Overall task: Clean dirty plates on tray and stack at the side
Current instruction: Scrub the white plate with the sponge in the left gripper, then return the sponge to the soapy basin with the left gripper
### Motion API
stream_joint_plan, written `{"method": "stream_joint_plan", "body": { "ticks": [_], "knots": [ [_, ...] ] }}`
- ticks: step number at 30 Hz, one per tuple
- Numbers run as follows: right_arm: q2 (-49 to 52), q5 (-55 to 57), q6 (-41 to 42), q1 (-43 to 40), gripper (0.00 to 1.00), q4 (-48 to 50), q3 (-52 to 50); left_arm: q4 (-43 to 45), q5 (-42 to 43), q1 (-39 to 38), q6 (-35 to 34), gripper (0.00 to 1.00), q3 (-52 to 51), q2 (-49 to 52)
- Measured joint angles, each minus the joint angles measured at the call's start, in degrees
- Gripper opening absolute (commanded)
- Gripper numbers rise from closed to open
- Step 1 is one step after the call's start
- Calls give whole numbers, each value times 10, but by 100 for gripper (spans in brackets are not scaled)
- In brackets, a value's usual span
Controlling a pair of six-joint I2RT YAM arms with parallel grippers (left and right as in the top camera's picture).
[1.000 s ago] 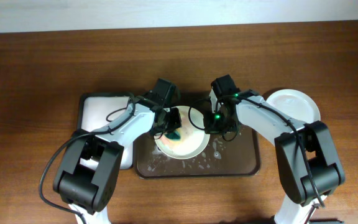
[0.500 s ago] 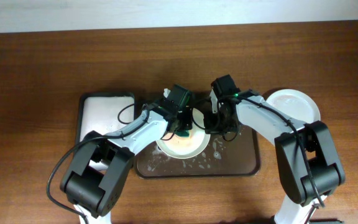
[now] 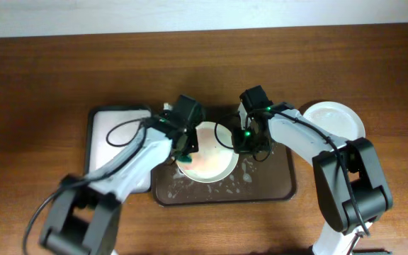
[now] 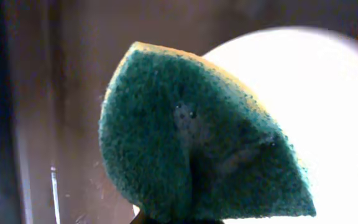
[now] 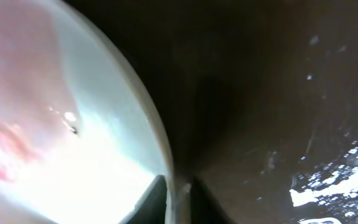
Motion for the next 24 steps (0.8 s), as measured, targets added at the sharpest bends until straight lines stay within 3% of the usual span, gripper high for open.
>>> {"method": "stream_joint_plan", "body": {
  "ticks": [4,9,15,21,22,23,24],
  "knots": [
    [0,3,-1,0,20,2,0,-10,1,10,16,0,0,-85],
    [0,4,-2,0,4,3,0,-47,4,92,46,0,0,-88],
    [0,0,-1,1,4,3,0,-48,4,196,122,0,-2,-86],
    [0,0,-1,1,4,3,0,-30,4,264,135,3,-16,-15],
    [0,0,-1,1,4,3,0,-30,4,264,135,27,-16,-5],
    [0,0,-2,1,4,3,0,-27,4,265,135,58,-16,9],
    [0,0,-1,1,4,3,0,-23,5,264,141,66,-18,18]
  ]
}}
